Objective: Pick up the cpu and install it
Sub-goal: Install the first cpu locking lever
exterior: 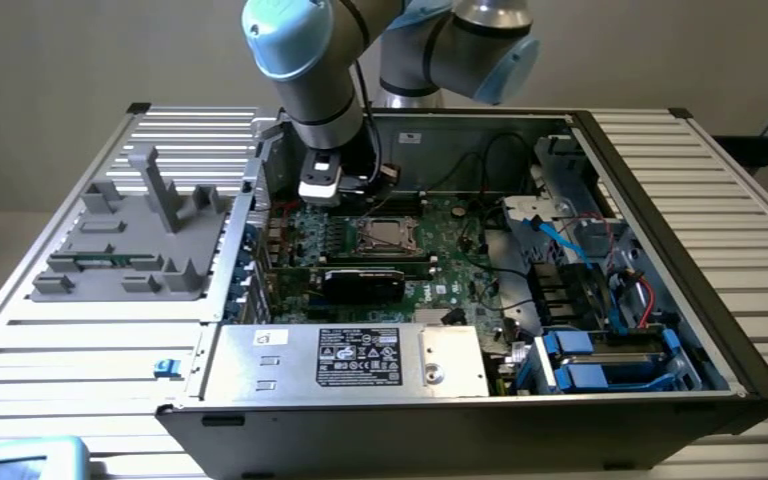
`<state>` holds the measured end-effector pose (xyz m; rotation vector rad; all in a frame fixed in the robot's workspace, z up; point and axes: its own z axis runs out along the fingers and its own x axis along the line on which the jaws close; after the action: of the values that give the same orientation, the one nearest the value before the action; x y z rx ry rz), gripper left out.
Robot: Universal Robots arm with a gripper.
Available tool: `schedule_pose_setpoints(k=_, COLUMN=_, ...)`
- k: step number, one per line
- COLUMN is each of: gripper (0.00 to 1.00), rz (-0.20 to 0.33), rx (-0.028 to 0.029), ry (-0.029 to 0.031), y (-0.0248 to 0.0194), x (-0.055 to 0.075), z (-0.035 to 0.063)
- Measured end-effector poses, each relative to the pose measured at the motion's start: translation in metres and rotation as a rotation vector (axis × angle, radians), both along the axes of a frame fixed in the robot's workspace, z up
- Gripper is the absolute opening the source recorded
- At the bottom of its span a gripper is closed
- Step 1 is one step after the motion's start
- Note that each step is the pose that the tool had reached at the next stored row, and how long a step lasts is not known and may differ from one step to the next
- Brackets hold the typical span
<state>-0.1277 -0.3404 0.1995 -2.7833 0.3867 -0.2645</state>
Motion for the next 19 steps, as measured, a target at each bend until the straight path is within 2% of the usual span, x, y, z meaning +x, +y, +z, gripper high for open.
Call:
schedule_pose_setpoints(k=7, gripper=0.11, rz=0.000, rx=-0.0022, ry=-0.0040, y=-0.0002, x=0.0025, z=-0.0021)
schedule_pose_setpoints(k=14, gripper=0.11, rz=0.000, rx=-0.0055, ry=-0.0046, y=-0.0010, x=0.0066, z=-0.0035)
schedule_pose_setpoints(k=19, gripper=0.11, rz=0.000, rx=-0.0057, ry=-0.0042, y=-0.0020, x=0.0096, z=-0.0035)
